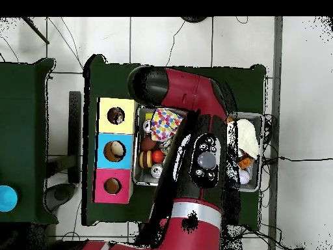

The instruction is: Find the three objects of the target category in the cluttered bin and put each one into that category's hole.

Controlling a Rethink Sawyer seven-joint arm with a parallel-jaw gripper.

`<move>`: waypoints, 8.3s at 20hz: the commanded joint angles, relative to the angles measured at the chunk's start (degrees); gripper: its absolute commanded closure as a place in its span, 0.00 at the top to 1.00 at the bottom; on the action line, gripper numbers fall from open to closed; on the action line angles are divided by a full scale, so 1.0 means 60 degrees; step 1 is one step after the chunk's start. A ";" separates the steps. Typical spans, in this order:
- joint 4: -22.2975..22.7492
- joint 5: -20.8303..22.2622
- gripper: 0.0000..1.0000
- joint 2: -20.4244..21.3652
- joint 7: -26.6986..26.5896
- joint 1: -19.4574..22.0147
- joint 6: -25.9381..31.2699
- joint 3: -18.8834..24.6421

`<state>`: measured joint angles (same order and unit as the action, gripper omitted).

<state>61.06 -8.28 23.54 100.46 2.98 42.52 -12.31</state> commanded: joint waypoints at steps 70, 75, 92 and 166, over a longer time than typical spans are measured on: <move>0.3554 0.3051 1.00 -0.1756 0.0285 0.1671 -0.3151 0.2980; 0.3506 0.3095 1.00 -0.1886 0.0199 0.1706 -0.3399 0.3061; 0.3686 0.2946 0.00 -0.1489 0.0519 0.1469 -0.3390 0.2964; 0.3743 0.0173 0.00 0.0987 0.1937 -0.1386 -0.2367 0.0930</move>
<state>83.54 -6.03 32.63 100.46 -6.73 27.26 -7.08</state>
